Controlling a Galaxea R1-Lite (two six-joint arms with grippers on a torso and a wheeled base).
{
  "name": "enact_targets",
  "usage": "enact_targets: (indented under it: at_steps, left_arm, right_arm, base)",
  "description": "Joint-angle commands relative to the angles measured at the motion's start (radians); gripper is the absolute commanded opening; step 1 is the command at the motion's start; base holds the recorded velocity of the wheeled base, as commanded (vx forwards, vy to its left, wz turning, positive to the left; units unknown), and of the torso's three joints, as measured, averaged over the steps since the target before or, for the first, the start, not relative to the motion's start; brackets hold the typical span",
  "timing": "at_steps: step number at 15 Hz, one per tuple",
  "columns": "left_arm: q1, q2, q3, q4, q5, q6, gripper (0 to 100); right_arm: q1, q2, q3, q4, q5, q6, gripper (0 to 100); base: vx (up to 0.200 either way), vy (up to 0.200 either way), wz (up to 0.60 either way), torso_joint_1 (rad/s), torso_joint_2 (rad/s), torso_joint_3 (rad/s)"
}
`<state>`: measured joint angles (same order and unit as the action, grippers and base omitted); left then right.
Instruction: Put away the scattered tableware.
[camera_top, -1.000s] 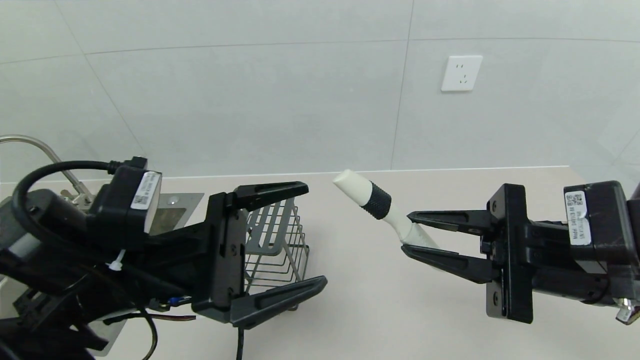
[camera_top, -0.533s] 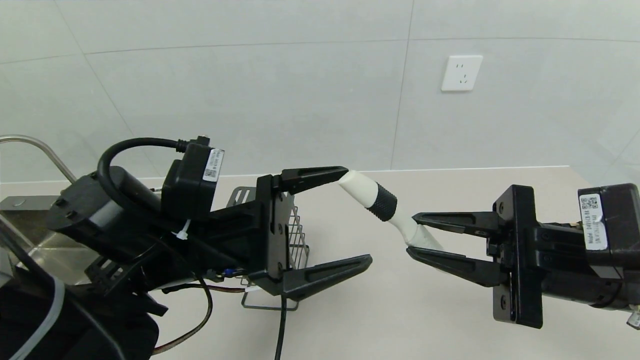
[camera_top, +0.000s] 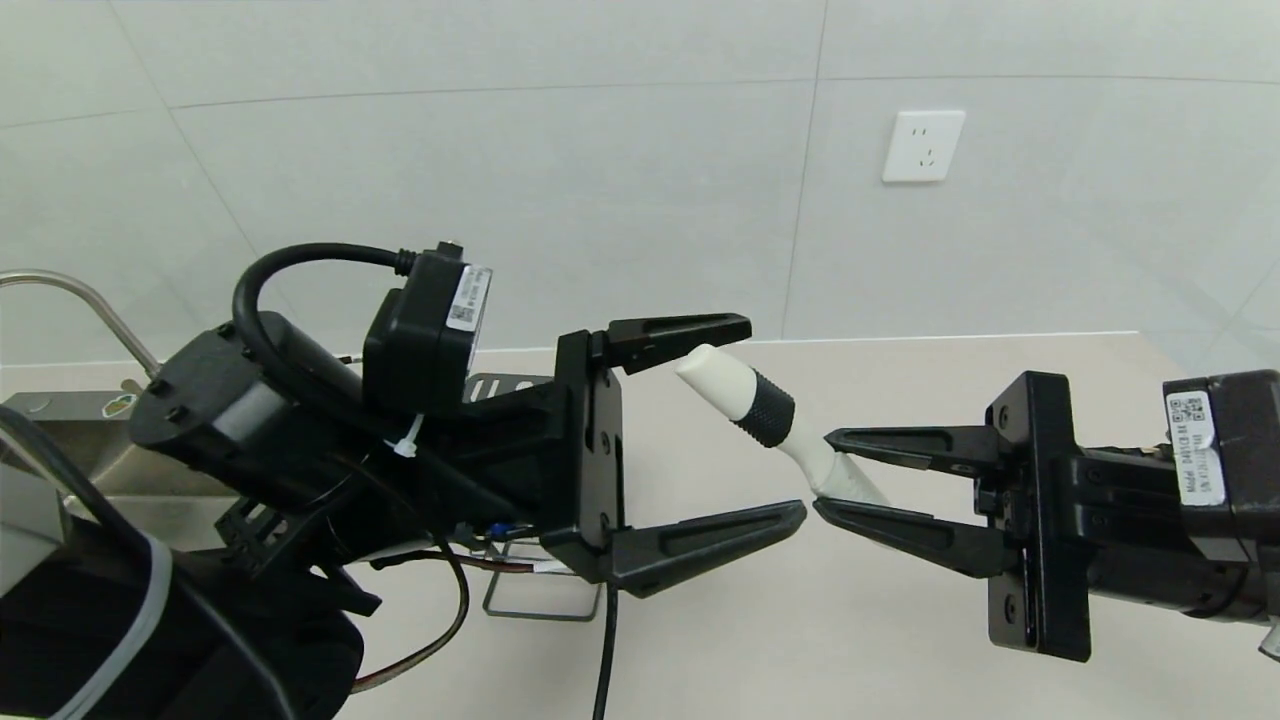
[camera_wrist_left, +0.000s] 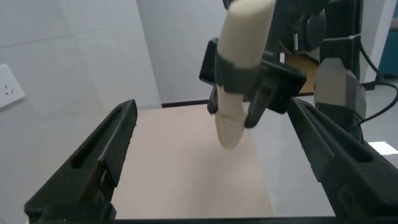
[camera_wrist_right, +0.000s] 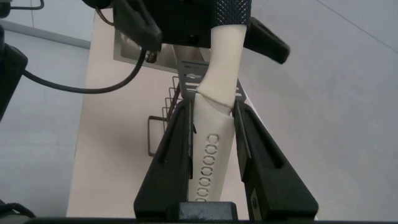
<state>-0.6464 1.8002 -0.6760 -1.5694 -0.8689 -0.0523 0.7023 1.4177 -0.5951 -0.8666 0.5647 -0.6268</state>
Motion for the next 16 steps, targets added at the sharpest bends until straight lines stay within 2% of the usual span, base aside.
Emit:
enact_targets:
  at_steps: [1,4,16]
  left_arm:
    - [-0.024,0.001,-0.025,-0.001,0.01,-0.018,100]
    - [-0.039,-0.005,-0.025,-0.001,0.047,-0.063,100]
    - [-0.053,0.007,-0.051,-0.001,0.047,-0.069,100]
  right_arm:
    - [0.0,0.0,0.0,0.0,0.0,-0.001,0]
    - [0.002,-0.002,-0.002,0.0,0.0,-0.001,0]
    - [0.002,-0.002,-0.005,-0.002,0.006,-0.001,0]
  base:
    - [0.0,0.0,0.0,0.0,0.0,0.0]
    - [0.0,0.0,0.0,0.0,0.0,0.0]
    - [0.0,0.0,0.0,0.0,0.0,0.0]
